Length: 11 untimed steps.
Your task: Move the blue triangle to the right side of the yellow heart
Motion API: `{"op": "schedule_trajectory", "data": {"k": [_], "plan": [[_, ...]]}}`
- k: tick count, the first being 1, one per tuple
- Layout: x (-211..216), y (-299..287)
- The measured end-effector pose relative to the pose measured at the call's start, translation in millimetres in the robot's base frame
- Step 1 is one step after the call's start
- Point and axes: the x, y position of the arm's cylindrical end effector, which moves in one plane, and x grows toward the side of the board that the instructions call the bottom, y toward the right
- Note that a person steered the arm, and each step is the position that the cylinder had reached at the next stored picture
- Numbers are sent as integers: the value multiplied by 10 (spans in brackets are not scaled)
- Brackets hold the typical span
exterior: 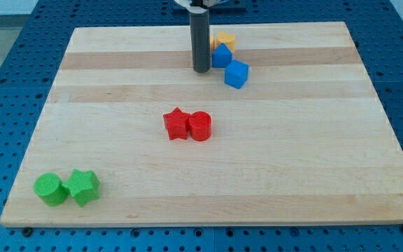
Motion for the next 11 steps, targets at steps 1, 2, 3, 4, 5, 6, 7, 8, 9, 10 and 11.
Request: {"op": "schedule_trajectory", "data": {"k": [1,2,3,4,5,6,7,8,9,10,11], "plan": [[-66,0],[-70,19],[-70,245],[-70,506],[-71,718],[-144,984],[-199,1143],[-198,1143],[-116,1051],[-9,875],[-2,810]]}}
